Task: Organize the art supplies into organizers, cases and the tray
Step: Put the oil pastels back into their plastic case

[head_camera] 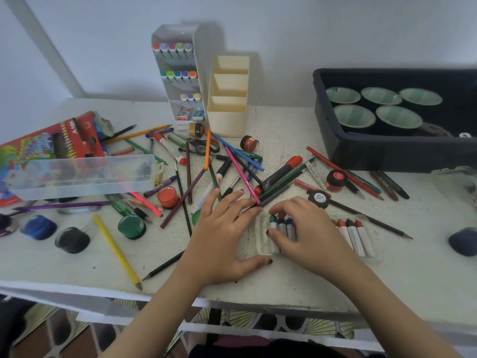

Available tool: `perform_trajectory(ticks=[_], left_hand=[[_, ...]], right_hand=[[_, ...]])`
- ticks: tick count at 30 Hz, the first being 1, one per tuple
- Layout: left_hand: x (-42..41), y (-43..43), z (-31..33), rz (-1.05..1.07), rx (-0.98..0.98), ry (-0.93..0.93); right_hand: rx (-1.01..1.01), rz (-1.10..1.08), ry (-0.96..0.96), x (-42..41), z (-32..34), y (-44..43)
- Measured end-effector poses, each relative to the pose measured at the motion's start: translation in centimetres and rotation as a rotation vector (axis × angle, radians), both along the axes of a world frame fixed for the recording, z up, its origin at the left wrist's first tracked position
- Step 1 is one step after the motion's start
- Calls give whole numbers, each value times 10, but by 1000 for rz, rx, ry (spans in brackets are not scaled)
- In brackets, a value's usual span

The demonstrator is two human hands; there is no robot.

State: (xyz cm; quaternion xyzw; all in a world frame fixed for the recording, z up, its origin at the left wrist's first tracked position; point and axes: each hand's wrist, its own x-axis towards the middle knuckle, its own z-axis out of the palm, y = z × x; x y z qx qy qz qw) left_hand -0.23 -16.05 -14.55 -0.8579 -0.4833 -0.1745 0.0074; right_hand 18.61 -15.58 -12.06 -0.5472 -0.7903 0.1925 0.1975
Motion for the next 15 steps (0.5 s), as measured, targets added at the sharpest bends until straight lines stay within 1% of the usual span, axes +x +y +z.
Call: perform_trajectory(ticks=[7, 15], left_hand=[[-1, -1, 1, 2, -9, -7], [-2, -1, 2, -1, -29, 2]], right_hand=[[-82, 55, -57, 6, 6, -3], [-26, 70, -131, 8, 2, -9]])
